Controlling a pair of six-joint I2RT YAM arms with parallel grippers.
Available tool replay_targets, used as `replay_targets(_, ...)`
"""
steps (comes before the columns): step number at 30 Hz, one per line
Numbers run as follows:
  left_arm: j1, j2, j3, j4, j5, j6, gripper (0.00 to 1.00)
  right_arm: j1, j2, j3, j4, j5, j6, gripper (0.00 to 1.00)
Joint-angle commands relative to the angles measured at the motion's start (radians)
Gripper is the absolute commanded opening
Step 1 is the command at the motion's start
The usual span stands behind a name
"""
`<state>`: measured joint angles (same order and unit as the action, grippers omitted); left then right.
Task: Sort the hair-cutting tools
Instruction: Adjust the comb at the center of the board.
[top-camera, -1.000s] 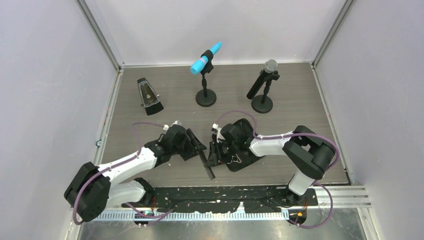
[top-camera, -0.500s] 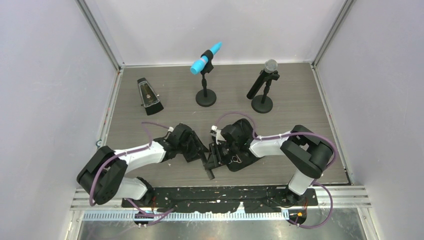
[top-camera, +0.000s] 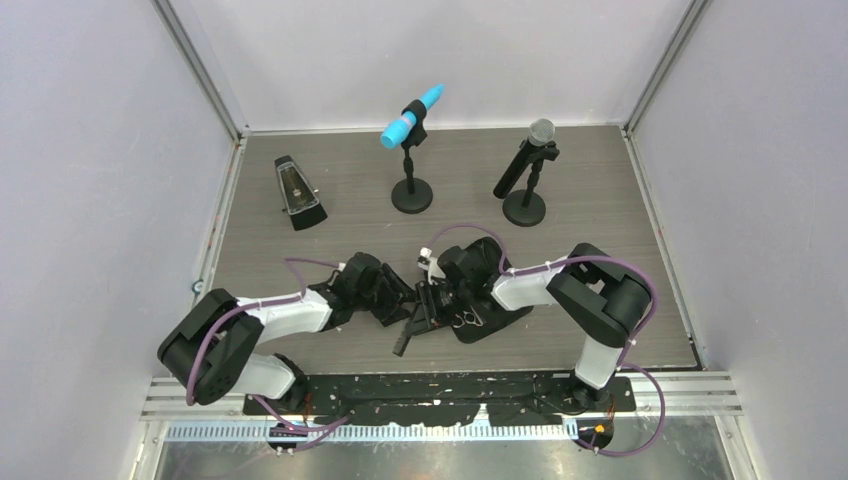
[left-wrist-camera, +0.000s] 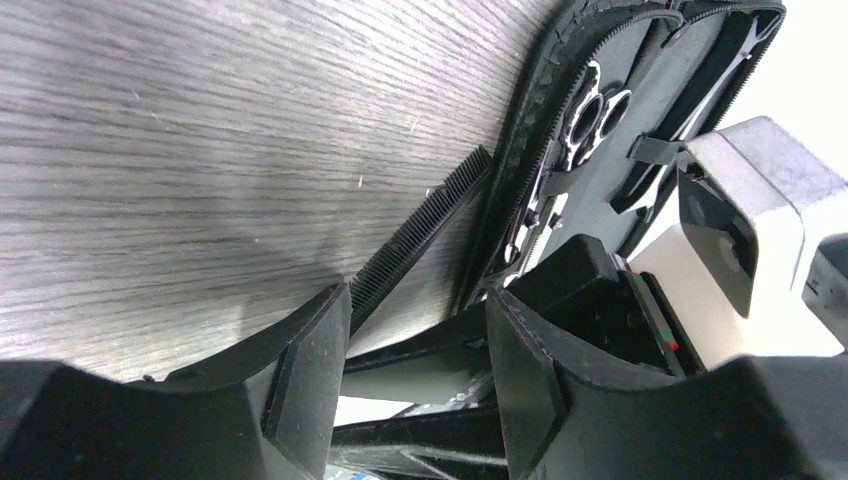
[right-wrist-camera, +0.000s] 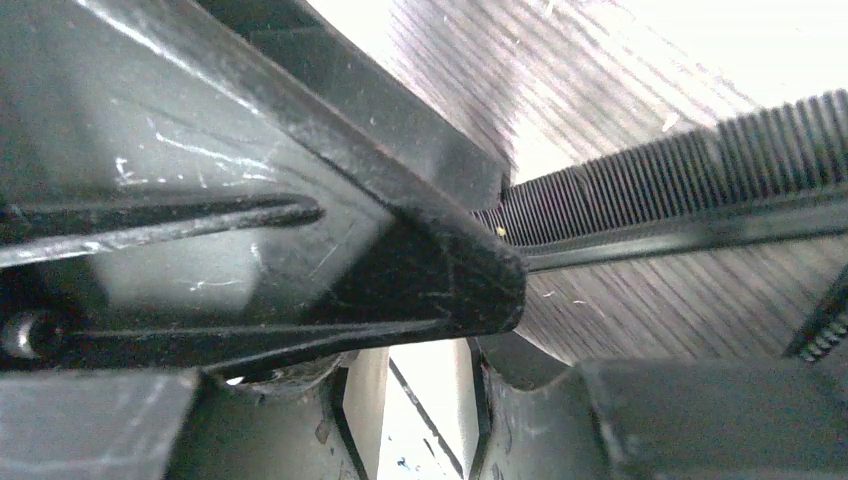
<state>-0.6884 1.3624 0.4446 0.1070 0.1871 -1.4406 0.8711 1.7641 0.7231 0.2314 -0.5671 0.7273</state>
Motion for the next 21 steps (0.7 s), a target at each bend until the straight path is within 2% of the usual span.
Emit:
replay_targets(1, -0.022, -0.043, -0.016, 0.132, 0.061, -0.065, 0.55, -0.02, 0.061, -0.031, -0.029, 0.174, -0.018, 0.36)
replay_targets(7, -0.027, -0.137, -0.015, 0.121, 0.062, -0.073, 0.53, -0.028, 0.067, -0.038, -0.006, 0.193, -0.02, 0.36)
replay_targets(10, -0.026, -0.215, -0.005, 0.031, 0.018, -0.033, 0.53, -0.033, 0.057, -0.055, 0.012, 0.186, -0.019, 0.36)
replay_targets(12, -0.023, -0.268, 0.03, -0.124, -0.037, 0.033, 0.53, -0.033, 0.036, -0.066, 0.015, 0.187, -0.022, 0.36)
replay_targets(17, -0.022, -0.31, 0.201, -0.663, -0.237, 0.259, 0.54, -0.033, -0.093, -0.094, -0.038, 0.214, -0.053, 0.39)
replay_targets(21, -0.052, -0.264, 0.293, -0.865, -0.292, 0.37, 0.56, -0.034, -0.224, -0.112, -0.133, 0.296, -0.082, 0.44)
